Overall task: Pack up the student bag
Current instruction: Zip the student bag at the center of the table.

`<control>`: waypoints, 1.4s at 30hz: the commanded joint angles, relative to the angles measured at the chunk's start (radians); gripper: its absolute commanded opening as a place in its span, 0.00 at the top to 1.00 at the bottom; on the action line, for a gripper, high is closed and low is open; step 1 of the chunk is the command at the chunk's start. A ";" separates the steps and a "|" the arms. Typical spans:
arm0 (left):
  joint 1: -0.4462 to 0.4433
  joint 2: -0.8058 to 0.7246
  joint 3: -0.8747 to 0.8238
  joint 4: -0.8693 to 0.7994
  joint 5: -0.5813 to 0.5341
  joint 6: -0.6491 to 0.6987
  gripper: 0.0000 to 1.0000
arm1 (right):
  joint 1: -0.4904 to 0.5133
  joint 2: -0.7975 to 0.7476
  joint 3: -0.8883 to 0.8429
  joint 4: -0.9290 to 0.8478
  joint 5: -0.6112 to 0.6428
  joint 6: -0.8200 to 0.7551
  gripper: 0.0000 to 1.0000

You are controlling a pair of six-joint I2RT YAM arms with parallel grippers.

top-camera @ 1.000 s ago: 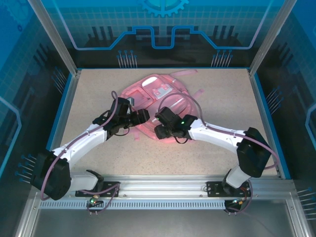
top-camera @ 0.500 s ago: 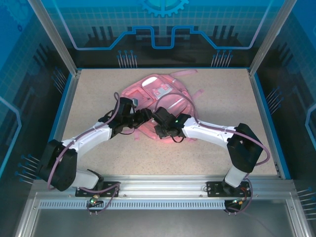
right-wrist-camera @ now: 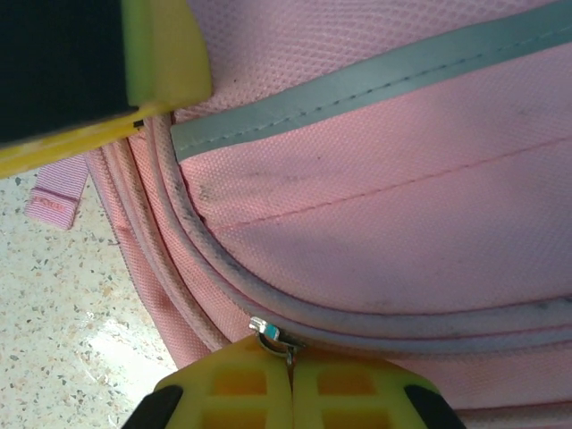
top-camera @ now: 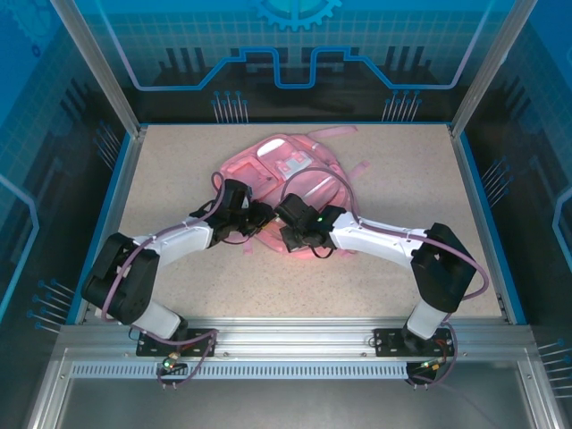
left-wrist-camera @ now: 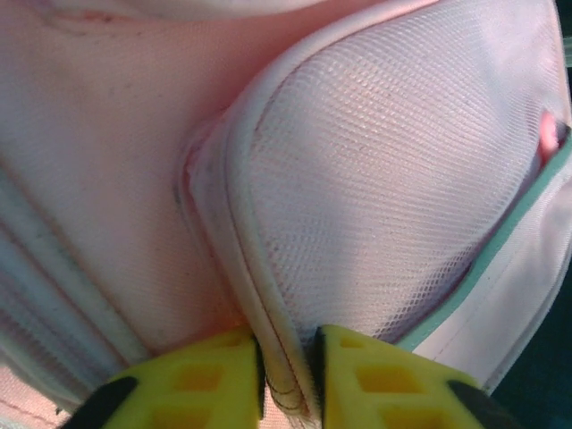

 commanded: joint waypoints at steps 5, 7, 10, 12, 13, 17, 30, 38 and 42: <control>0.028 -0.021 0.015 -0.062 -0.107 0.070 1.00 | -0.114 -0.122 -0.095 0.025 0.031 -0.052 0.97; 0.044 -0.035 0.013 -0.080 -0.107 0.092 1.00 | -0.160 -0.144 -0.113 0.041 0.004 -0.087 0.97; 0.071 -0.051 0.016 -0.112 -0.097 0.128 1.00 | -0.237 -0.145 -0.111 0.054 -0.057 -0.123 0.97; 0.090 -0.060 0.025 -0.136 -0.092 0.155 1.00 | -0.272 -0.128 -0.097 0.059 -0.087 -0.139 0.97; 0.101 -0.065 0.029 -0.153 -0.091 0.172 1.00 | -0.281 -0.116 -0.082 0.058 -0.100 -0.149 0.97; 0.158 -0.085 0.039 -0.217 -0.084 0.222 1.00 | -0.269 -0.064 -0.018 0.053 -0.191 -0.185 1.00; 0.309 -0.413 -0.037 -0.474 -0.226 0.244 0.38 | -0.060 0.177 0.225 0.150 -0.498 -0.132 1.00; 0.314 -0.514 -0.125 -0.391 -0.098 0.092 0.39 | -0.022 0.288 0.395 0.152 -0.523 -0.121 1.00; 0.312 -0.484 -0.161 -0.267 0.005 0.014 0.42 | -0.020 0.294 0.407 0.154 -0.521 -0.111 1.00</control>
